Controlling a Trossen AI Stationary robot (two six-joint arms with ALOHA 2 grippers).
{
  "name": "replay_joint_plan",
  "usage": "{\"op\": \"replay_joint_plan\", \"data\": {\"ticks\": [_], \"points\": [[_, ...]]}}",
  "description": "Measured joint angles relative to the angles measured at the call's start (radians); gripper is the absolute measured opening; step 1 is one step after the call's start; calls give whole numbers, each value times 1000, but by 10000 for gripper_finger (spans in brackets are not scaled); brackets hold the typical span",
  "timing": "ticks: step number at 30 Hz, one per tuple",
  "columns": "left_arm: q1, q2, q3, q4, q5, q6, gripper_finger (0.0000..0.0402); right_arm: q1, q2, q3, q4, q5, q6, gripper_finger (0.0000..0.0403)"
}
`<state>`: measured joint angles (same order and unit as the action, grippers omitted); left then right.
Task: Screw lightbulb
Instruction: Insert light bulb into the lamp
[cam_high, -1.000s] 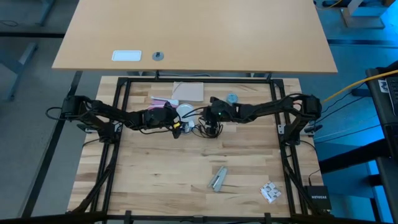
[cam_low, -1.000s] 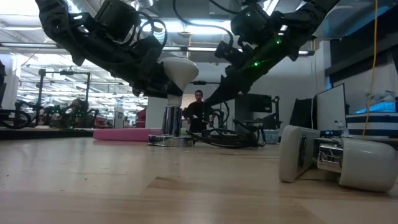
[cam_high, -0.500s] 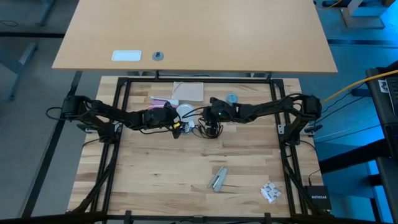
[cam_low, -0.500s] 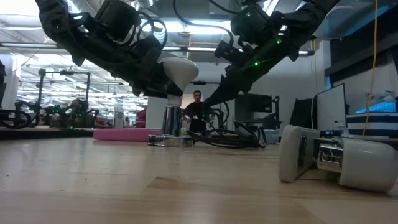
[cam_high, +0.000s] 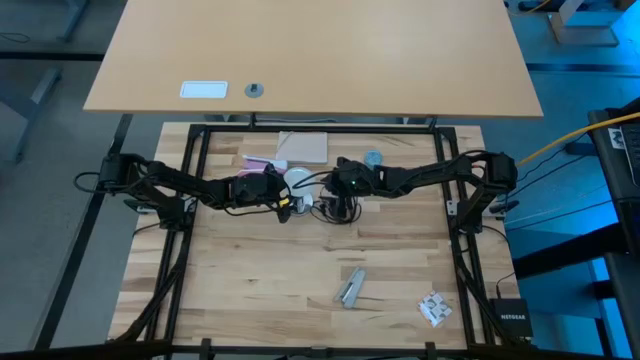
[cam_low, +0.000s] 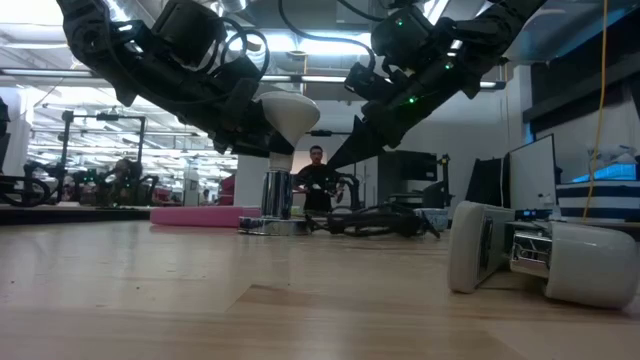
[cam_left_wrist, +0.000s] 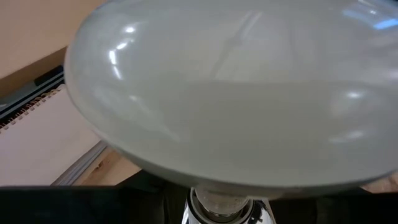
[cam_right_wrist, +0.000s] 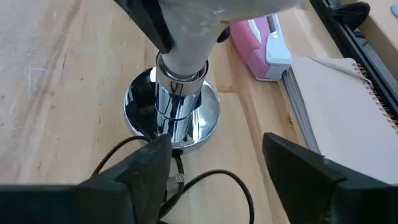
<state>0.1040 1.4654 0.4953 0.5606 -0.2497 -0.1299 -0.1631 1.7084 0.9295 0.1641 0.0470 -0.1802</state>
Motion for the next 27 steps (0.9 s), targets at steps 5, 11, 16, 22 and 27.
{"op": "replay_joint_plan", "data": {"ticks": [5,11,16,22,27], "points": [[0,0,0,0,0,0,166,2,0,0,14,-104,15,270],[0,0,0,0,0,0,166,92,11,0,26,-95,50,270],[0,0,-1,2,0,0,166,191,42,0,37,115,96,270],[0,0,-1,3,0,-1,166,230,91,0,78,234,180,265],[0,0,-1,5,0,-1,166,228,172,0,99,222,278,238]]}}
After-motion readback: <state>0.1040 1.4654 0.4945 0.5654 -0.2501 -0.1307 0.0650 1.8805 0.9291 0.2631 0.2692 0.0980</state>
